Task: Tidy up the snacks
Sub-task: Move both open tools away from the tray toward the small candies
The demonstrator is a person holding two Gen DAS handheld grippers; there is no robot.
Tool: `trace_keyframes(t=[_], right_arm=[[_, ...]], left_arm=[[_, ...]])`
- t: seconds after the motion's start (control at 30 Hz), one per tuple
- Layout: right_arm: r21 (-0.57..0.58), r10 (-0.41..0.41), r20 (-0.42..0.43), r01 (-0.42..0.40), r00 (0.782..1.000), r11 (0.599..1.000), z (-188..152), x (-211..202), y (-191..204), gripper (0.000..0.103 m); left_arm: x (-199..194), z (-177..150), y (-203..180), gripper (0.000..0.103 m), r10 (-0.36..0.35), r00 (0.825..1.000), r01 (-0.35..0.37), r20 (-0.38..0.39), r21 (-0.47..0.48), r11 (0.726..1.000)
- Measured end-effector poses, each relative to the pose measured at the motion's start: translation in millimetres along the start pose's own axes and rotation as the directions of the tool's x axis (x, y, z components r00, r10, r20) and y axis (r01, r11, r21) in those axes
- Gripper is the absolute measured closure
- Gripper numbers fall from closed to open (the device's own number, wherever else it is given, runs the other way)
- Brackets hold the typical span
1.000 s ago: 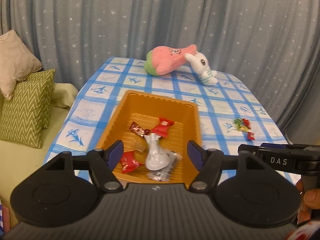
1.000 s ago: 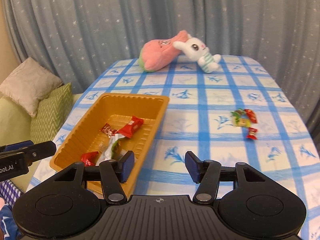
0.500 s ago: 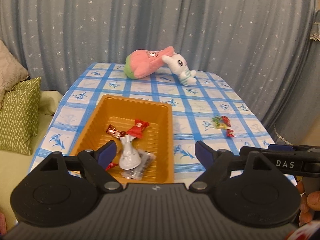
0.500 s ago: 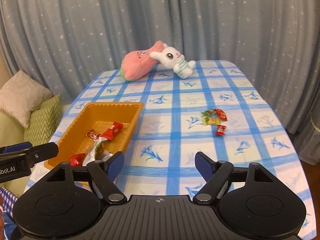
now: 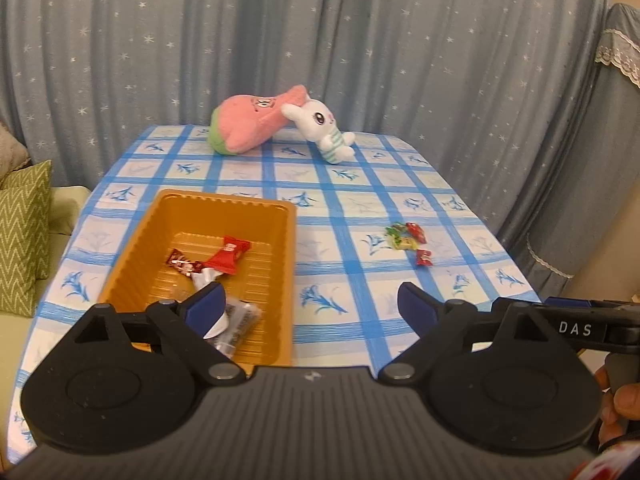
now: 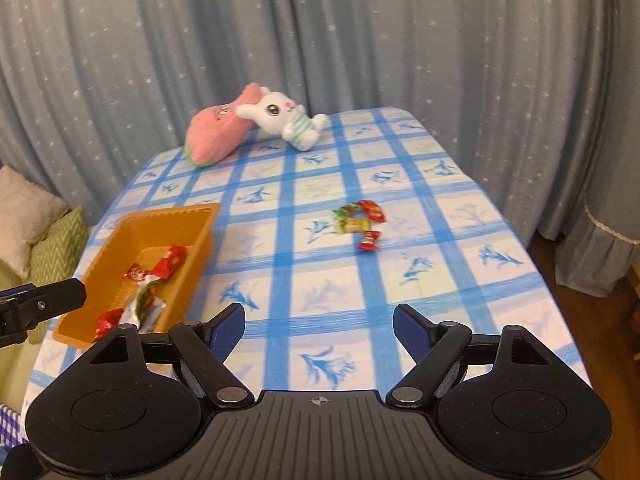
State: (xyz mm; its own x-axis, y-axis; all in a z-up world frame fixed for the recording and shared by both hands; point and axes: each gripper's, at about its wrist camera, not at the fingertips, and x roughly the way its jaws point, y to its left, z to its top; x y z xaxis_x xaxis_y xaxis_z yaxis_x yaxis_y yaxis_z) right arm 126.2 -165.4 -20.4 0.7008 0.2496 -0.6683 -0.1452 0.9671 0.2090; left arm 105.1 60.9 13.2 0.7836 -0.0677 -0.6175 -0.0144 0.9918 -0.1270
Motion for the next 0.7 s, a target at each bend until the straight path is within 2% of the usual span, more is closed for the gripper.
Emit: trace_keyframes(t=[0.7], right_arm=[[0.068,-0.038,0.006,0.038,0.999,0.997,5.9,3.3,-38.3,0.022]], left_arm=[[33.1,6.4,-43.7,0.011,-0.072,0.997,0.074,-0.037,0.050,0.996]])
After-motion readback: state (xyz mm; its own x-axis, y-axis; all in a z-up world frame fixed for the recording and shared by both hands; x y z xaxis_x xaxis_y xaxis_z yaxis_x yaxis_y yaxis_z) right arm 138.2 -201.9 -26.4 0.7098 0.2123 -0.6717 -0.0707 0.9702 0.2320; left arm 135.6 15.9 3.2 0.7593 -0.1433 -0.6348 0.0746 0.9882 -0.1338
